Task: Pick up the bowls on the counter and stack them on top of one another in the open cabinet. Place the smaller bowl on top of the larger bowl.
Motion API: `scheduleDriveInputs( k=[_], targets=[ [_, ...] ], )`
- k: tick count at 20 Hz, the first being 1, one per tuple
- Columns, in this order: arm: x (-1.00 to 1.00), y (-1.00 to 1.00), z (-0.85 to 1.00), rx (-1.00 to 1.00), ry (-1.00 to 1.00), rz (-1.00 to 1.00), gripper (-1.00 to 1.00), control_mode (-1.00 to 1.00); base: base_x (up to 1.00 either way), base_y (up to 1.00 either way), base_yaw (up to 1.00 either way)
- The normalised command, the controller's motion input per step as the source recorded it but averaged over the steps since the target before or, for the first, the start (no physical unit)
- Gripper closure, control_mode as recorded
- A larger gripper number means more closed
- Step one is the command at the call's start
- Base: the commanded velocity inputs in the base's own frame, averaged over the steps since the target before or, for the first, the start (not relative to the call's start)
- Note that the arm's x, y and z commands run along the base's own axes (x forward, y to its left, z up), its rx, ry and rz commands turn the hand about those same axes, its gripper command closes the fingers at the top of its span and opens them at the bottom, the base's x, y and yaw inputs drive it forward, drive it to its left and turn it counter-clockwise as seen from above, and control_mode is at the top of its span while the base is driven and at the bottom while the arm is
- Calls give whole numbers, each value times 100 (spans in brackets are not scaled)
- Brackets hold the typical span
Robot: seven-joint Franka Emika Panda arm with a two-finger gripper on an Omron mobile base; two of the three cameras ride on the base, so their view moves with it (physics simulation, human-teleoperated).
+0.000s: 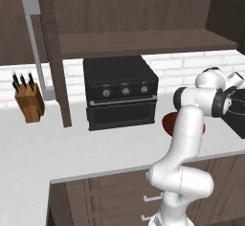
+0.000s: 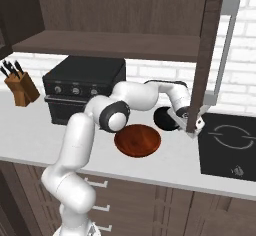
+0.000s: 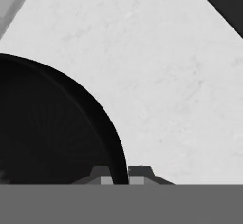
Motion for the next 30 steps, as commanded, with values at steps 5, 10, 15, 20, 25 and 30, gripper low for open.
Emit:
scheduleDriveInputs(
  k=[5, 10, 15, 20, 25, 30],
  targets=[
    [-72, 6, 22, 2, 0, 0, 100, -100, 0, 0, 0],
    [-50, 42, 0, 0, 1, 0, 100, -100, 0, 0, 0],
    [-27, 48, 0, 0, 2, 0, 100, -100, 0, 0, 0],
    [-10, 45, 0, 0, 5, 0, 100, -100, 0, 0, 0],
    [-9, 52, -2, -3, 7, 0, 100, -100, 0, 0, 0],
    [0, 23, -21, -8, 3, 0, 100, -100, 0, 0, 0]
  ],
)
